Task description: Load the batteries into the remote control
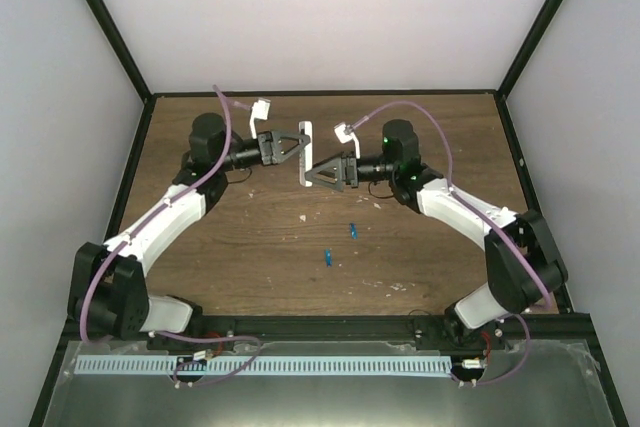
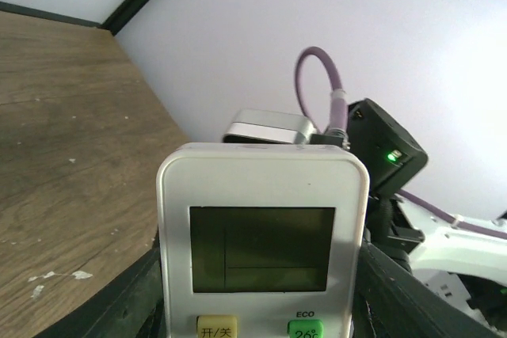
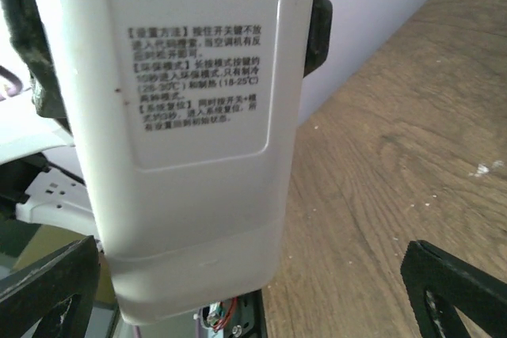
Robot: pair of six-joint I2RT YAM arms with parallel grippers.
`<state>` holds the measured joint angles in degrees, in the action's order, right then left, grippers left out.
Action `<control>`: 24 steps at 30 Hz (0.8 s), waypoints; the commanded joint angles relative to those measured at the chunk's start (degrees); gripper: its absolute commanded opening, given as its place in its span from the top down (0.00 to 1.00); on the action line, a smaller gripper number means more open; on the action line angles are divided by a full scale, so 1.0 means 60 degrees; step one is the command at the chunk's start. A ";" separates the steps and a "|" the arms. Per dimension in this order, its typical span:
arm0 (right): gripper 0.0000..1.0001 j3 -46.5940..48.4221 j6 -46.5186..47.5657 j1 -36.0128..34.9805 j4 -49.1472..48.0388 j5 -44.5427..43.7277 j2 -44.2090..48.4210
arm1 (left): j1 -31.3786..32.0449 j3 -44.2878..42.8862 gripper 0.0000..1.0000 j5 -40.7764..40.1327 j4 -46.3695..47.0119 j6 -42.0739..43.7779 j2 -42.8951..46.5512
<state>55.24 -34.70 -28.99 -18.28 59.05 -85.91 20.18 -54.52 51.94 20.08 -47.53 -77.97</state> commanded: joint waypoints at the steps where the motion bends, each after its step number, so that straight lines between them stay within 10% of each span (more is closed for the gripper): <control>1: 0.00 0.0155 -0.0612 0.0028 -0.1121 0.0947 -0.0096 | 0.0114 0.0127 0.63 0.0562 0.0920 -0.0083 0.0186; 24: 0.12 0.0270 -0.0914 0.0013 -0.1880 0.1641 -0.0207 | 0.0194 0.0827 0.65 0.0572 0.2806 -0.0956 0.0237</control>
<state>55.33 -39.66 -28.99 -27.53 67.75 -86.63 21.02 -50.50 55.18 32.14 -52.40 -77.91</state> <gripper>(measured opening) 0.900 0.567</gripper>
